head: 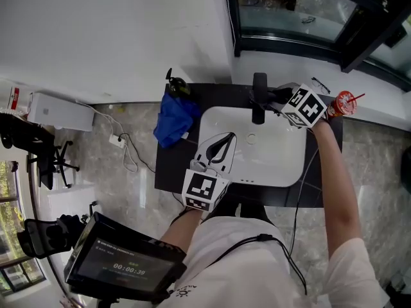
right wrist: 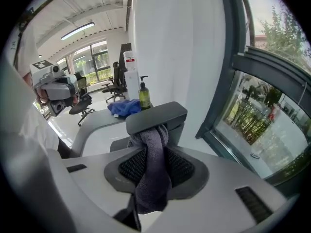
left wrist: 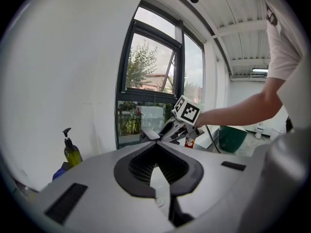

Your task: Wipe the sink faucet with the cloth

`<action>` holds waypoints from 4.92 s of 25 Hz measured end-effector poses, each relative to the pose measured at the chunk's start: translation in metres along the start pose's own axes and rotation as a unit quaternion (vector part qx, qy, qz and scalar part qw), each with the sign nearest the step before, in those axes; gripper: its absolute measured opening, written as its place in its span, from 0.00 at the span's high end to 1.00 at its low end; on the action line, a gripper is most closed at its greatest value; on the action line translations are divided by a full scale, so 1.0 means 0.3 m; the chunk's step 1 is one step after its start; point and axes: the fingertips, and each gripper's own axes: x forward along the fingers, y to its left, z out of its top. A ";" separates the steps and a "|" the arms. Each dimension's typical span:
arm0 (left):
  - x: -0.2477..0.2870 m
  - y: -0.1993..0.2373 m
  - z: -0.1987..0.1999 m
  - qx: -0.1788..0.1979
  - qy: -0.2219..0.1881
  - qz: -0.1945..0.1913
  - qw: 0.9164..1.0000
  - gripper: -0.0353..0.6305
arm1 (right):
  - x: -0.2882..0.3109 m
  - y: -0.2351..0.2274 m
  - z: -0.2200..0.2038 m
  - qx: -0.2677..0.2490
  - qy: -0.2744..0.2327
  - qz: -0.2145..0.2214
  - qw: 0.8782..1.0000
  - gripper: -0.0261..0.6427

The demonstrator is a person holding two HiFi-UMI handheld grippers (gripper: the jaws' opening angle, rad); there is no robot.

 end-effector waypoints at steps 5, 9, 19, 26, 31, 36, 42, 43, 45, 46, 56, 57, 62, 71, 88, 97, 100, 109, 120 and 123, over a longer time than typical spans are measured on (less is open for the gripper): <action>0.001 -0.002 0.002 0.001 0.000 -0.002 1.000 0.96 | -0.049 -0.031 -0.054 0.029 -0.016 -0.025 0.999 0.79; 0.006 -0.011 0.009 0.000 -0.002 -0.005 1.000 0.96 | -0.106 -0.084 -0.110 0.072 -0.032 -0.055 0.995 0.79; 0.009 -0.032 0.019 0.003 -0.005 -0.014 1.000 0.96 | -0.187 -0.102 -0.235 0.133 -0.066 -0.094 0.984 0.79; -0.006 -0.037 0.006 0.001 -0.001 -0.012 1.000 0.96 | -0.089 0.000 -0.298 0.135 -0.041 -0.064 0.988 0.79; -0.011 -0.033 0.000 -0.001 0.001 -0.008 1.000 0.96 | 0.006 0.064 -0.285 0.106 -0.026 -0.039 0.993 0.79; -0.013 -0.008 -0.017 0.002 0.009 -0.001 1.000 0.96 | 0.096 0.067 -0.256 0.069 -0.014 -0.030 0.997 0.79; -0.022 0.028 -0.038 -0.006 0.015 0.014 1.000 0.96 | 0.151 0.057 -0.205 0.036 -0.024 -0.010 0.999 0.79; -0.023 0.031 -0.042 -0.006 0.016 0.015 1.000 0.96 | 0.157 0.059 -0.194 0.032 -0.031 -0.004 0.999 0.79; -0.023 0.037 -0.047 -0.006 0.017 0.017 1.000 0.96 | 0.166 0.061 -0.167 0.027 -0.049 0.006 0.998 0.79; -0.022 0.040 -0.049 -0.006 0.018 0.018 1.000 0.96 | 0.170 0.061 -0.153 0.024 -0.058 0.011 0.998 0.79; -0.008 0.037 -0.039 -0.007 0.016 0.016 1.000 0.96 | 0.136 0.138 -0.123 -0.050 -0.080 0.035 0.995 0.79; -0.006 0.033 -0.037 -0.006 0.016 0.014 1.000 0.96 | 0.132 0.151 -0.129 -0.058 -0.077 0.038 0.995 0.79; 0.000 0.024 -0.040 -0.006 0.016 0.007 1.000 0.96 | 0.126 0.238 -0.167 -0.074 -0.054 0.067 0.994 0.79; -0.011 0.014 -0.042 -0.005 0.014 0.004 1.000 0.96 | 0.143 0.366 -0.295 -0.067 -0.010 0.117 0.991 0.79; -0.033 0.042 -0.055 -0.010 0.018 0.019 1.000 0.96 | 0.146 0.101 -0.134 0.103 -0.149 0.058 0.982 0.79; -0.016 0.018 -0.048 -0.006 0.020 0.010 1.000 0.96 | 0.127 0.200 -0.150 0.105 -0.162 0.108 0.975 0.79; -0.013 0.012 -0.049 -0.004 0.023 0.008 1.000 0.96 | 0.148 0.220 -0.175 0.095 -0.135 0.111 0.980 0.79; -0.017 0.016 -0.050 -0.007 0.022 0.013 1.000 0.96 | 0.185 0.225 -0.307 0.105 -0.071 0.103 0.987 0.79; -0.036 0.015 -0.042 -0.012 0.015 0.022 1.000 0.96 | 0.101 0.019 -0.151 0.100 -0.137 0.026 0.985 0.79; -0.044 0.017 -0.042 -0.009 0.017 0.025 1.000 0.96 | 0.110 0.031 -0.145 0.094 -0.130 0.030 0.987 0.79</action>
